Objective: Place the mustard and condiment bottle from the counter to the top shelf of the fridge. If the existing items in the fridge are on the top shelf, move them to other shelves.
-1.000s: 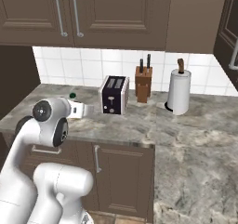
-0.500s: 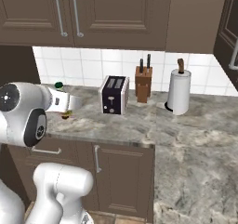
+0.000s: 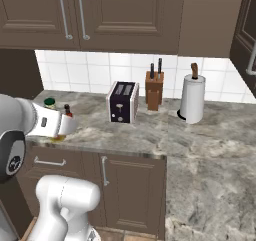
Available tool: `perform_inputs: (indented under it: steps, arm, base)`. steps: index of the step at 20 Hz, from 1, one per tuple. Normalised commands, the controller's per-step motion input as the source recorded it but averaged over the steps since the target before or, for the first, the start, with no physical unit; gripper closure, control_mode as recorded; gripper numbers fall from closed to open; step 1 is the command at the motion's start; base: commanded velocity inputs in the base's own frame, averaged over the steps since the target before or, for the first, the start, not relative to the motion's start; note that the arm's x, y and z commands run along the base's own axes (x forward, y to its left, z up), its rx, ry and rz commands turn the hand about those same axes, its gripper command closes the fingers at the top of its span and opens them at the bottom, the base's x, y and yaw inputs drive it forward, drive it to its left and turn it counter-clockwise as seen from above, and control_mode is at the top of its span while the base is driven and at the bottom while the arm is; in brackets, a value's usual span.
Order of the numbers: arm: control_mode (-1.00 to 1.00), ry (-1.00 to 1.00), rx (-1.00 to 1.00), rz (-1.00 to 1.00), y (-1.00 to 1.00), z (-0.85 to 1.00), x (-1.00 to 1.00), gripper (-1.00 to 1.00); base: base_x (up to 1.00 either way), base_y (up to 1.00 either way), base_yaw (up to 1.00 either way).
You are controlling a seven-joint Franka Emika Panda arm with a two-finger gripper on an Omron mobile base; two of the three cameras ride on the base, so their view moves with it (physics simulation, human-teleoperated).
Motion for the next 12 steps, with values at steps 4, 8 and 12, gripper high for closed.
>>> perform_inputs:
  steps: [4, 8, 12]
  arm:
    - [1.00, -0.02, 0.00, 0.06, 0.01, 0.00, -0.50, 1.00]
    - [1.00, 0.00, 0.00, 0.00, 0.00, 0.00, 0.00, 1.00]
    - [1.00, 0.00, 0.00, 0.00, 0.00, 0.00, 0.00, 1.00]
  base:
    - [-0.50, 0.01, 0.09]
    - [-1.00, 0.26, 0.30]
    - [-1.00, 0.78, 0.43]
